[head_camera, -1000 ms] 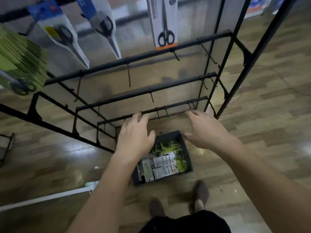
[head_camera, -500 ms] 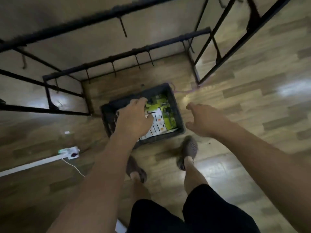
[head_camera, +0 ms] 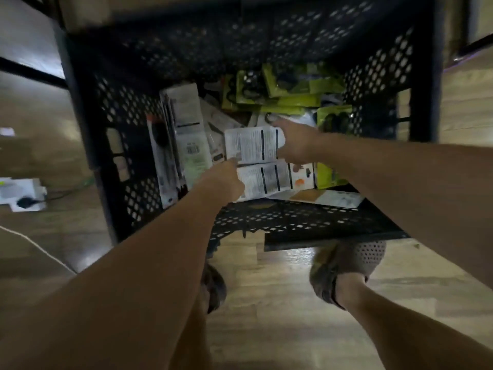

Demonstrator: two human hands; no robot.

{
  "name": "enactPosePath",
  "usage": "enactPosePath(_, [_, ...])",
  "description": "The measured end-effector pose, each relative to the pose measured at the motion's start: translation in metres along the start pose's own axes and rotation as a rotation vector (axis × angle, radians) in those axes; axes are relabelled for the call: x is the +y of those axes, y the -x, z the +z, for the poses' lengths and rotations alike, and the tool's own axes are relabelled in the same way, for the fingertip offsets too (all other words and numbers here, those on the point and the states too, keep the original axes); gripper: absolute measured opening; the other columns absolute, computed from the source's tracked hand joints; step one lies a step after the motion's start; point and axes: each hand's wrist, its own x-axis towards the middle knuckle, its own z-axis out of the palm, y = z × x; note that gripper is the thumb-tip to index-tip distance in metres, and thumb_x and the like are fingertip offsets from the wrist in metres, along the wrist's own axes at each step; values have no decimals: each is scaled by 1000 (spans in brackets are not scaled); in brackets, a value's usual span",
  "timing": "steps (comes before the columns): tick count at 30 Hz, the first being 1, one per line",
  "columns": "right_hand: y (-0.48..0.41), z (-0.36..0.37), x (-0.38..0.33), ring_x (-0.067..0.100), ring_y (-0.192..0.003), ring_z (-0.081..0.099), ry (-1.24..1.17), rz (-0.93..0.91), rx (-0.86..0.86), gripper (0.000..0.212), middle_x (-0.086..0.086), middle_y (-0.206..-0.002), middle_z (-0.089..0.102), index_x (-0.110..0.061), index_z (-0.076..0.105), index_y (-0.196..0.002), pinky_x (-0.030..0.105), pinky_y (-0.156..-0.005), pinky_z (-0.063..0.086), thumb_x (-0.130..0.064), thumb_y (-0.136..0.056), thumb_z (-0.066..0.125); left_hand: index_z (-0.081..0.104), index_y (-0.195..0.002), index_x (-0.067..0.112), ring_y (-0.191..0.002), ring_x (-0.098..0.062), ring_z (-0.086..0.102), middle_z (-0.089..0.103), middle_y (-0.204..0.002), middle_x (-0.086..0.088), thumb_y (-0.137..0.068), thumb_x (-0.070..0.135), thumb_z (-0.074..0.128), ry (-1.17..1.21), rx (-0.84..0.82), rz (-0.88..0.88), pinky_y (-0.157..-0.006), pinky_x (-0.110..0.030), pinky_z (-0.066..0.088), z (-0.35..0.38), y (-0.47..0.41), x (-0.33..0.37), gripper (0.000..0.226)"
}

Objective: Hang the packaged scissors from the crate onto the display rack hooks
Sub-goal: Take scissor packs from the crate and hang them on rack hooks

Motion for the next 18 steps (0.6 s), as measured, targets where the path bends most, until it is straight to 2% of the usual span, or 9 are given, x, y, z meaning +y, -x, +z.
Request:
enactPosePath(2, [-32,14,9,27,-65,69,-12,-20,12,83,12,-127,53,-27,6,-163,34,-47,58,-10,-100,58,31,-157,25,-109,-30,63,55,-143,-10,-102,22,57,1,17,19,-86,-38,54,21,-24,-12,61])
enactPosePath(4, [-46,21,18,29,-67,71,16,-50,80,65,17,-120,61,-23,23,-155,35,-46,57,-12,-100,55,37,-152,28,-99,-28,62,61,-133,-11,-102,19,56,35,100,23,-80,-37,53,34,-37,-16,54])
enactPosePath(6, [-47,22,24,30,-67,72,-10,-83,147,39,19,-107,66,-18,41,-137,32,-46,55,-16,-99,51,50,-135,27,-91,-27,60,65,-117,-9,-101,13,54,-28,220,20,-74,-38,51,41,-40,-10,38])
enactPosePath(8, [-40,22,25,32,-69,74,-130,-76,156,22,20,-96,70,-15,48,-118,44,-59,62,-25,-99,52,59,-113,25,-89,-27,59,66,-105,-6,-98,12,57,-147,291,10,-69,-38,48,43,-31,-2,20])
enactPosePath(12, [-6,9,26,25,-74,77,-469,71,153,40,10,-90,76,-18,51,-96,47,-72,65,-56,-92,61,60,-115,20,-117,-32,52,55,-124,-11,-100,22,59,-345,232,124,-89,-46,52,39,6,14,16])
enactPosePath(13, [7,4,26,27,-80,77,-577,97,182,41,10,-93,75,-19,49,-90,48,-73,65,-57,-90,65,56,-115,18,-113,-32,53,54,-122,-12,-102,23,55,-319,193,165,-86,-44,49,36,18,17,14])
enactPosePath(15, [38,-10,24,35,-89,75,-798,120,255,34,12,-90,67,-20,45,-82,49,-70,65,-37,-91,72,44,-104,19,-80,-22,53,55,-97,-10,-105,19,46,-169,110,232,-66,-35,40,25,50,23,3])
enactPosePath(16, [57,-18,22,39,-87,75,-900,123,275,32,14,-86,63,-19,42,-81,50,-68,65,-23,-93,72,38,-98,19,-68,-17,46,52,-86,-9,-107,18,43,-85,83,238,-58,-34,34,21,66,23,10])
enactPosePath(18, [99,-34,20,35,-80,75,-1058,131,323,33,15,-84,59,-19,39,-80,45,-65,65,-5,-93,66,34,-89,18,-62,-17,38,42,-78,-8,-108,17,40,147,69,169,-55,-36,34,8,106,26,20])
